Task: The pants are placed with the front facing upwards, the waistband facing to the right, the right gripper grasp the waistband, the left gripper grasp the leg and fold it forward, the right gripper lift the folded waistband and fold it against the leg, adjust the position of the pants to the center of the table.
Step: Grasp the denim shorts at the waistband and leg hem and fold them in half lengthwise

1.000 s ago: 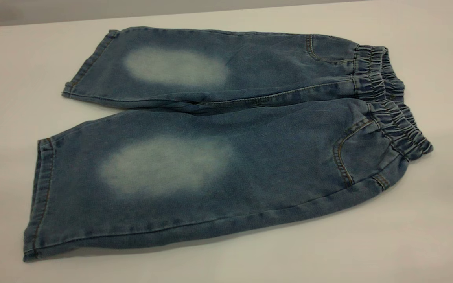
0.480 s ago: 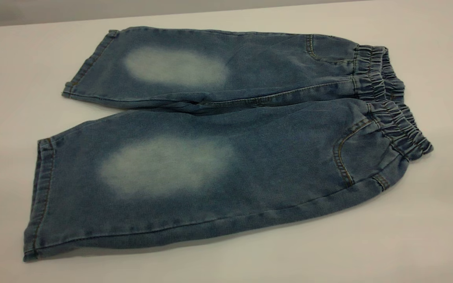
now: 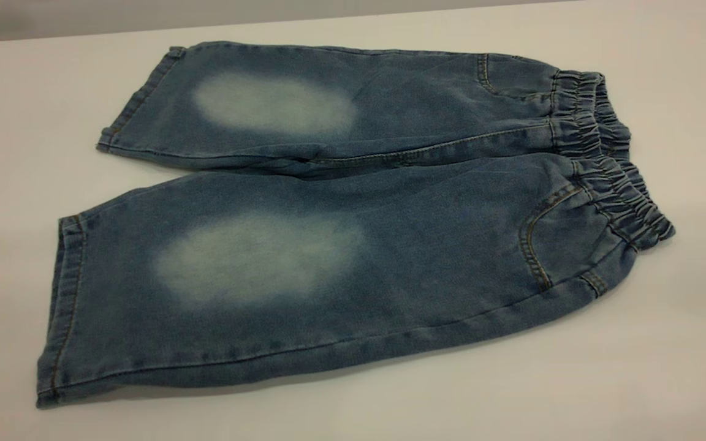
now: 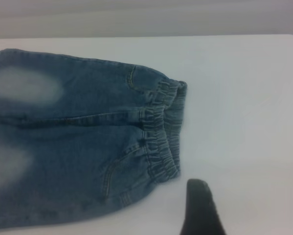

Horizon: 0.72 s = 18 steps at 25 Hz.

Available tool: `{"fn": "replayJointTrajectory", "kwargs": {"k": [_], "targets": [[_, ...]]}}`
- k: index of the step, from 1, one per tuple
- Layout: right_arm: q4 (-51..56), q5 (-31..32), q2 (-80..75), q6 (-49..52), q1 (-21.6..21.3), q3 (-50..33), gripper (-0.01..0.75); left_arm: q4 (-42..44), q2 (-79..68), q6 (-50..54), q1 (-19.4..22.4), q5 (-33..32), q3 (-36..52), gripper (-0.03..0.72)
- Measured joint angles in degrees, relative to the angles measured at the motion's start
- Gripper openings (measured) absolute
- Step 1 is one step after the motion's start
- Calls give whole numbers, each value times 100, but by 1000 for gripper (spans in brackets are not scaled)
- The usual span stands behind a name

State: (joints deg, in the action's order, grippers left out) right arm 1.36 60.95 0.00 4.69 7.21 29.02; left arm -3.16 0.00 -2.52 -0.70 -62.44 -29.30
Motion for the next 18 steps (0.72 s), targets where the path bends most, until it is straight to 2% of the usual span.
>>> {"fn": "replayJointTrajectory", "kwargs": {"k": [16,18], "targets": [[82,0,0,5,0,0,387,7,0,-6,0,120,-17,244],[104,-31,0,-4,0,0,387,126,0,-14,0,282,-98,244]]}}
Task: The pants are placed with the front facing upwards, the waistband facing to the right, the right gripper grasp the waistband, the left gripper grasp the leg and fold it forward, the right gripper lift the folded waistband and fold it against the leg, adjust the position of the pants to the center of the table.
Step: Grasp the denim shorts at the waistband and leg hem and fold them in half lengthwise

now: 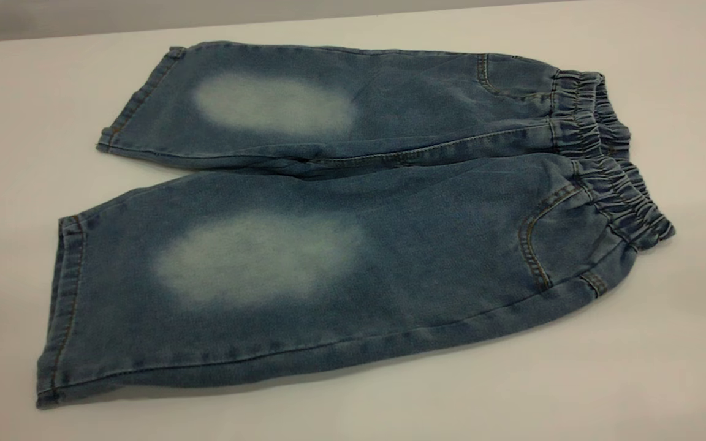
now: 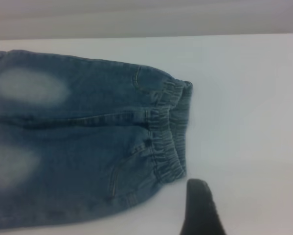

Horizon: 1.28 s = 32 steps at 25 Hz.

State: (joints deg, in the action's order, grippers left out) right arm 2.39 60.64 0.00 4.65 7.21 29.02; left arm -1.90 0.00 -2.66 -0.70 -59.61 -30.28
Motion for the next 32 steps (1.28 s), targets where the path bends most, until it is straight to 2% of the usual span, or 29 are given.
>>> {"fn": "replayJointTrajectory", "kwargs": {"k": [5,9,14,17,21,25,32], "targets": [[56,-18,-207,-70,0,5,387,567,-176,-338,-5,1018,-19,244],[185,-151,-989,-107,0,104,387,802,-779,-696,-5,1845,-19,244],[682,-1069,-2026,-465,0,173,387,471,-2025,-764,-5,3093,-19,244],[953,-1695,-2609,-646,0,173,387,463,-2856,-1021,-5,3568,-19,244],[958,-2282,-3399,-811,0,169,387,463,-3949,-1537,-5,3586,-19,244],[1030,-2498,-4090,-803,0,169,387,450,-4880,-2192,-97,3324,-14,244],[1297,-2822,-5432,-958,0,169,387,270,-5885,-2849,-1093,3317,-14,244]]}}
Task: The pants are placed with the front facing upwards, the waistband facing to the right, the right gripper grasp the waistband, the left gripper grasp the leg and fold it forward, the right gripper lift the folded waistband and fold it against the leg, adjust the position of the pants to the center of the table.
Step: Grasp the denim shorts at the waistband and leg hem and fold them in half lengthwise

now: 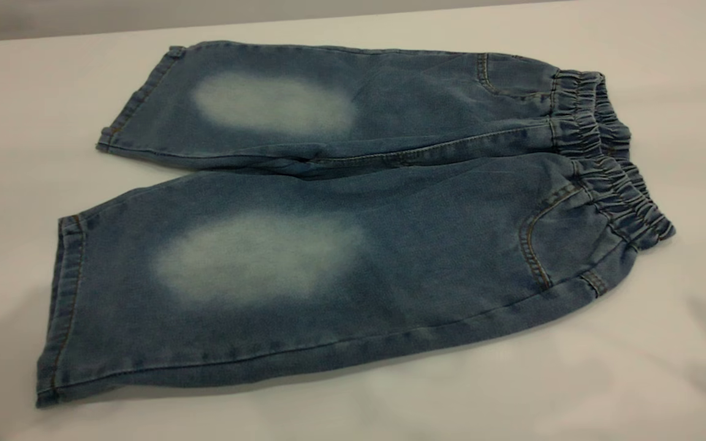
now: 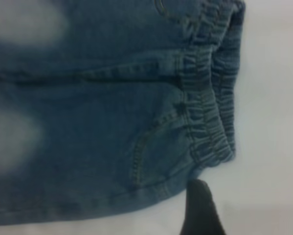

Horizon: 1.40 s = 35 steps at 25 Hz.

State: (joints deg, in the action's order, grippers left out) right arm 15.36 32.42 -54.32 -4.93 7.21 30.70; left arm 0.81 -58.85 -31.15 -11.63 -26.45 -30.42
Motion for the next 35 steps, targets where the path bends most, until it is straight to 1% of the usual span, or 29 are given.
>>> {"fn": "replayJointTrajectory", "kwargs": {"k": [4,8,11,15,17,20,23,25,31,33,35], "targets": [[47,-376,-703,-209,0,0,387,-81,-579,-15,-467,-16,0,244],[280,-658,-1341,-487,0,0,387,-81,-1128,-30,-807,-16,-5,244],[592,-911,-1756,-750,23,0,387,-81,-1458,-200,-914,-9,-5,244],[886,-1214,-2326,-1198,23,0,387,-81,-1734,-285,-914,34,-5,255],[1091,-1424,-2641,-1402,23,0,387,-138,-1819,-285,-914,34,-5,282],[1394,-1526,-3111,-1747,23,0,389,-138,-1946,-285,-914,51,-5,345],[1822,-1800,-3539,-2117,26,0,407,-133,-2036,-285,-927,161,-5,412],[2169,-2018,-3806,-2399,26,5,426,-81,-2054,-285,-1025,266,-5,446],[3272,-2070,-4277,-3370,26,11,491,-130,-2054,-275,-1466,645,-5,468],[3656,-2099,-4397,-3706,26,66,507,-130,-2124,-275,-1507,801,-5,468],[3965,-2020,-4505,-4002,26,162,514,-123,-2210,-275,-1507,816,-5,468]]}}
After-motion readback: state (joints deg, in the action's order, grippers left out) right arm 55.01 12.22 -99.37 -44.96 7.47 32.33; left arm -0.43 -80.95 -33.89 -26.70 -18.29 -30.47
